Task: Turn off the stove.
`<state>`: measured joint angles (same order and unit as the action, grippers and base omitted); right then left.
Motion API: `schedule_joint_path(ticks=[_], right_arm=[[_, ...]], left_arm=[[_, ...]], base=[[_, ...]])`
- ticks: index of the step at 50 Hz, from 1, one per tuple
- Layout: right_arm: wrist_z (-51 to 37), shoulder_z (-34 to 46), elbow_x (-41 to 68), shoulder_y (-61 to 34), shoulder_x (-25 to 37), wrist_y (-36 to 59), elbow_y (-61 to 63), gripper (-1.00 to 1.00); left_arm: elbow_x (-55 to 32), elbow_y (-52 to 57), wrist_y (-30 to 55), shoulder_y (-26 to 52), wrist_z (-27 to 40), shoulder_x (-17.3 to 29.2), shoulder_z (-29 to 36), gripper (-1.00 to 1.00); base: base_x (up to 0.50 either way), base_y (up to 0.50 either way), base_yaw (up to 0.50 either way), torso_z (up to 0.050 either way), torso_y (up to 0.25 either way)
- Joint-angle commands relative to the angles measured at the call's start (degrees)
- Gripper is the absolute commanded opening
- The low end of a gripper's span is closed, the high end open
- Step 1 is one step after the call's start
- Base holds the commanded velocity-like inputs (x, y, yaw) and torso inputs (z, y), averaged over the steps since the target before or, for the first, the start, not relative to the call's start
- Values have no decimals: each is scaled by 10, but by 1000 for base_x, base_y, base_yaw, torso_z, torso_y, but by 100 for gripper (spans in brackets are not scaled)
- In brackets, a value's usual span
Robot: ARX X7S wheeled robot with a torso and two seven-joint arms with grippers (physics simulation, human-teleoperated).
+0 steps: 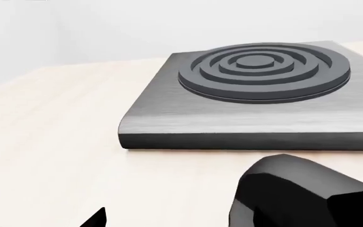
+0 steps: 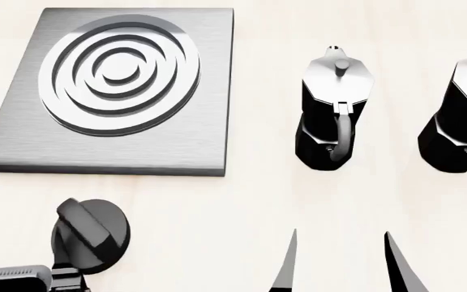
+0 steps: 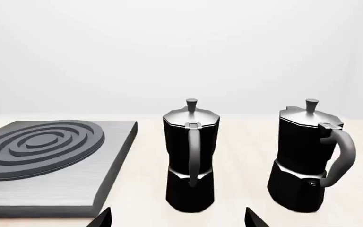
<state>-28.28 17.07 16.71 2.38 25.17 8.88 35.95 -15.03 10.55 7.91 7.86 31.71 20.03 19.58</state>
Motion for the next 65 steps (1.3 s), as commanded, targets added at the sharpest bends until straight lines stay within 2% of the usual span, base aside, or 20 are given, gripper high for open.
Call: schedule_joint_path(ticks=[1, 25, 51, 65], right_arm=[[19, -13, -1, 1, -9, -6, -2, 100], [17, -11, 0, 1, -7, -9, -4, 100], [13, -8, 3, 0, -5, -8, -4, 100], [22, -9, -2, -3, -11, -47, -27, 100]], left_arm=[[-17, -49, -9, 18, -29, -16, -20, 100], [-15, -56, -9, 33, -22, -10, -26, 100], [11, 147, 44, -17, 33, 51, -49, 100], [-17, 218, 55, -31, 7, 73, -38, 100]], base=[[0, 0, 0, -11, 0], [0, 0, 0, -1, -2], [0, 0, 0, 0, 0], [0, 0, 0, 0, 0]])
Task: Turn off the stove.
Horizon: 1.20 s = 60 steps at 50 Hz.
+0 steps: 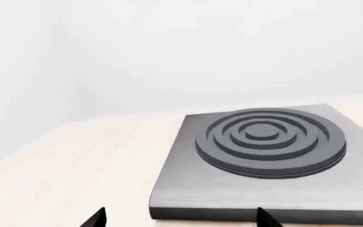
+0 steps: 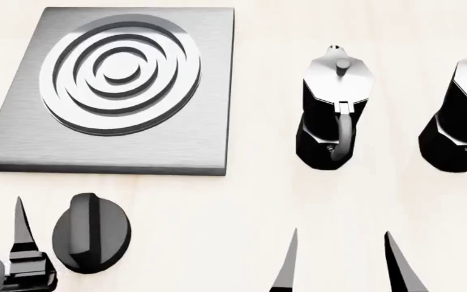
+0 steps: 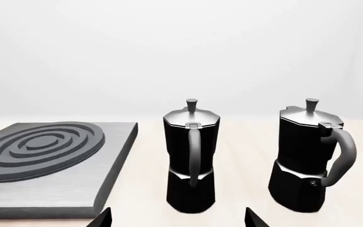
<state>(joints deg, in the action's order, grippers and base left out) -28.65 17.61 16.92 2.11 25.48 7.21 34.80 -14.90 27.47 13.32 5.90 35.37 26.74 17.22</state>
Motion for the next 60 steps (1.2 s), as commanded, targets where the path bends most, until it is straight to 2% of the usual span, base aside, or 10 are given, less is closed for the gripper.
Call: schedule_joint_path(ticks=[1, 21, 60], right_arm=[[26, -14, -4, -1, -14, -32, -17, 100], [31, -18, 15, -46, -26, -31, -45, 100], [14, -28, 41, -121, -15, 33, 2, 100]], left_arm=[[-19, 53, 1, -12, -31, 7, -13, 100], [-37, 106, 13, -3, -46, 24, -10, 100], [-61, 145, 55, 53, -45, 23, -4, 100]], base=[[0, 0, 0, 0, 0], [0, 0, 0, 0, 0], [0, 0, 0, 0, 0]])
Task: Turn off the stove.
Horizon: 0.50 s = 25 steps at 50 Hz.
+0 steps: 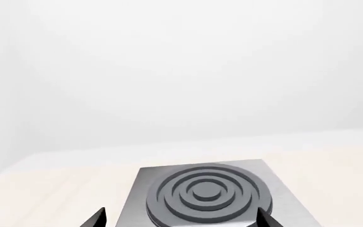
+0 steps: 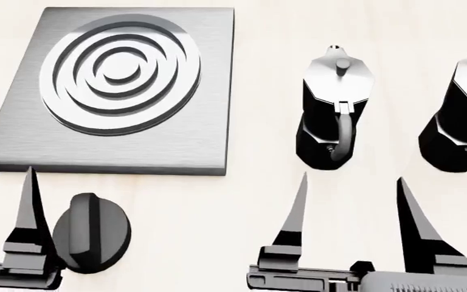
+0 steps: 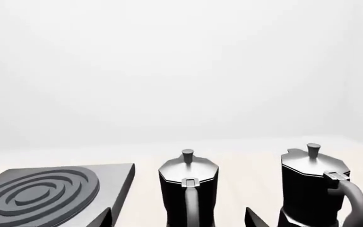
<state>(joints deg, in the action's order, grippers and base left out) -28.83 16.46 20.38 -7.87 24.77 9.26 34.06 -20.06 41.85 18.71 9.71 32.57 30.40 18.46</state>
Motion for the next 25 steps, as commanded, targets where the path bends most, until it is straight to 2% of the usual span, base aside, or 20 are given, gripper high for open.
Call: schedule_joint_path(ticks=[1, 25], right_arm=[[16, -17, 7, -23, -8, 14, 10, 100], [7, -27, 22, -46, 0, 32, 32, 100]], left_arm=[[-10, 1, 2, 17, -17, -13, -16, 100], [-17, 15, 19, 44, -17, -13, -11, 100]], base=[[0, 0, 0, 0, 0], [0, 0, 0, 0, 0]])
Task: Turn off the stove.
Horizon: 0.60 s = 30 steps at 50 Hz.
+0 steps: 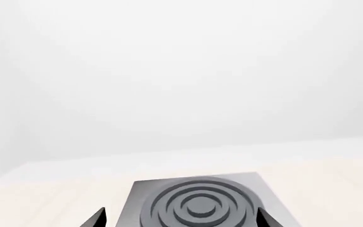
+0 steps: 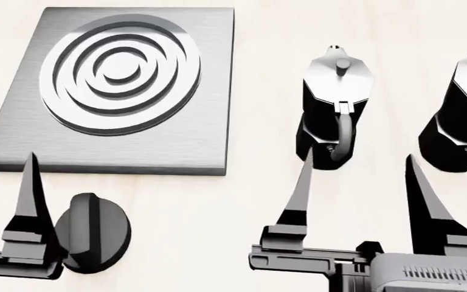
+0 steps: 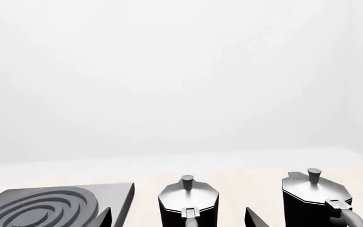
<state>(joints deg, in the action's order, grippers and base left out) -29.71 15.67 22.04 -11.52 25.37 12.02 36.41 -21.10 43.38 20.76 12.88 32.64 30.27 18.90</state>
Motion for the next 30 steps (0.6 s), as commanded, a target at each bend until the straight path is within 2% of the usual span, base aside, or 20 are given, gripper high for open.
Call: schedule_joint_path(ticks=[1, 30], right_arm=[[15, -19, 5, -10, -6, 5, 10, 100], [3, -19, 20, -37, 4, 39, 47, 100]], left_arm=[[-7, 1, 0, 14, -17, -12, -16, 100], [-20, 39, 43, 64, -8, -7, -14, 100]], base=[[0, 0, 0, 0, 0], [0, 0, 0, 0, 0]])
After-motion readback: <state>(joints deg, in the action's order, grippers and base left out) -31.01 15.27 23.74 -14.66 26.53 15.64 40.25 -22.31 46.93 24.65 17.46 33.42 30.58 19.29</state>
